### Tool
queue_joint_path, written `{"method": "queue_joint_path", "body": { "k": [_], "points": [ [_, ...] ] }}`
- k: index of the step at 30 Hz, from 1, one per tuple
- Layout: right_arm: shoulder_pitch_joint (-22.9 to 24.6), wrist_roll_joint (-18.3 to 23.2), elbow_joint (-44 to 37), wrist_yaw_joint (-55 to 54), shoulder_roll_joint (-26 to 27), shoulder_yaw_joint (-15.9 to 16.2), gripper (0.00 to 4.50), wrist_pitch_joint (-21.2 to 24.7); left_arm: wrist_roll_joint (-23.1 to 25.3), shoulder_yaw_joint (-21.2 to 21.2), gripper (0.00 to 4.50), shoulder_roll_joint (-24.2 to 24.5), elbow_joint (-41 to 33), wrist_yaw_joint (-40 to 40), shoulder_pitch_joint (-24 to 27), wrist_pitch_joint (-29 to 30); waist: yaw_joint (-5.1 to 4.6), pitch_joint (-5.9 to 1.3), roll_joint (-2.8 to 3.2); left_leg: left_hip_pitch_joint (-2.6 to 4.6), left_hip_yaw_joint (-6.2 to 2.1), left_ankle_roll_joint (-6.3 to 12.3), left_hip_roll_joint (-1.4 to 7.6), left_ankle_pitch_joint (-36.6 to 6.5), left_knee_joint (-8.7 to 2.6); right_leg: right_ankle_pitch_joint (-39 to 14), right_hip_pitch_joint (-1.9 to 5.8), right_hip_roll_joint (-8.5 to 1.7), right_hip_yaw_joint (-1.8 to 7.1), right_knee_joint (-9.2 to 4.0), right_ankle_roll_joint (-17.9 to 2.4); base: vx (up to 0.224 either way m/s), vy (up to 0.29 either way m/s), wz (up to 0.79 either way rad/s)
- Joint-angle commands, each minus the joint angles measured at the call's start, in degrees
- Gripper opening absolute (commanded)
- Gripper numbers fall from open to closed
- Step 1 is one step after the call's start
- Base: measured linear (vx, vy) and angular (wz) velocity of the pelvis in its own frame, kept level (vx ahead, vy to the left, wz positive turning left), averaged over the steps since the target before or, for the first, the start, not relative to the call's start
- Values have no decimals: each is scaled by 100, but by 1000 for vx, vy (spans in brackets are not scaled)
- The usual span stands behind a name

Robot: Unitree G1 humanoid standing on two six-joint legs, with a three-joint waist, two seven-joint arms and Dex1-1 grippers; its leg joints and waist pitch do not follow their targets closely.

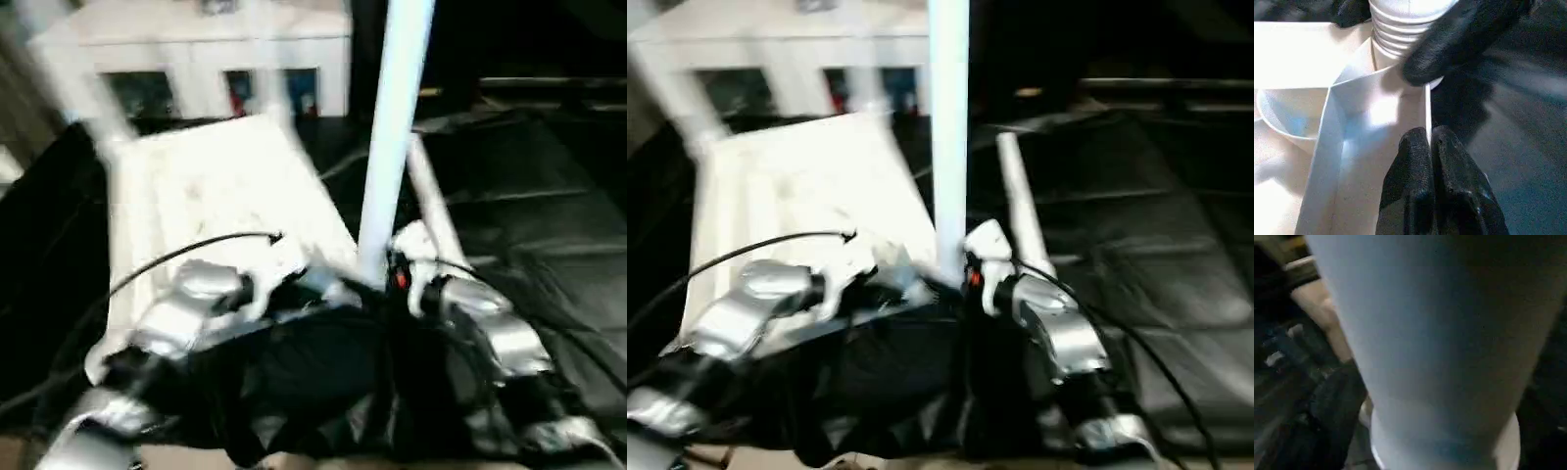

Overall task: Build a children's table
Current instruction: Rotate leg to tighten

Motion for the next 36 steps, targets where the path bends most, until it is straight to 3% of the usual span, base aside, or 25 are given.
{"method": "queue_joint_path", "body": {
  "k": [1,4,6,10,14,19,20,24,25,28,32,36],
  "points": [
    [51,32,-222,376,-128,80,391,18,-147,-180,0,24,-271,-394,90,-136,1,-456,5,89,-84,646,322,-549,-343,-9,310,-296,223,-221,-1617,0,0,0],
    [96,109,-374,707,-397,117,391,80,-257,-169,0,219,-453,-629,224,-89,58,-434,9,94,-83,522,338,-895,-370,-394,301,-318,229,-254,-1594,0,0,0],
    [121,229,-498,996,-591,171,391,182,-329,-182,0,380,-574,-840,325,-67,57,-421,-26,86,-90,397,328,-1097,-393,-780,320,-328,237,-289,-1501,0,0,0],
    [99,282,-505,1157,-640,171,391,201,-354,-155,0,424,-591,-906,358,-101,42,-396,-29,107,-88,207,319,-1396,-411,-1354,285,-332,260,-349,-1365,0,0,0],
    [103,308,-526,1274,-616,189,376,220,-372,-143,0,450,-631,-928,397,-99,45,-416,-32,88,-99,200,314,-1236,-403,-1250,298,-328,256,-324,-1325,0,0,0],
    [137,363,-562,1265,-594,237,327,264,-385,-155,0,461,-626,-912,398,-105,47,-440,-28,74,-96,319,309,-997,-374,-861,310,-319,242,-288,-1415,0,0,0],
    [164,359,-583,1264,-589,243,316,270,-396,-157,0,461,-628,-914,401,-105,45,-434,16,72,-98,315,307,-1029,-375,-871,302,-311,239,-291,-1419,0,0,0],
    [230,325,-569,1179,-544,204,293,271,-404,-160,0,437,-582,-896,384,-126,43,-435,-12,76,-100,263,302,-1113,-380,-966,314,-315,239,-301,-1402,0,0,0],
    [240,245,-485,959,-476,162,288,253,-403,-131,0,388,-541,-818,352,-116,39,-436,-42,71,-99,267,304,-1067,-380,-930,316,-313,241,-298,-1399,0,0,0],
    [190,6,-114,183,-233,67,281,191,-339,-26,0,170,-348,-417,201,-28,26,-428,-1,78,-97,223,297,-1111,-383,-1013,292,-312,240,-309,-1385,0,0,0],
    [86,-209,460,-1174,322,-179,278,246,-68,63,0,-302,262,464,-154,46,-63,-355,-24,117,-129,-95,254,-1758,-445,-2203,289,-338,228,-438,-1063,0,0,0],
    [-138,-271,1001,-2382,850,-440,277,334,109,150,0,-757,783,1258,-506,114,-167,-341,-24,158,-159,-214,244,-2080,-466,-2597,265,-339,226,-493,-890,0,0,0]
  ]
}}
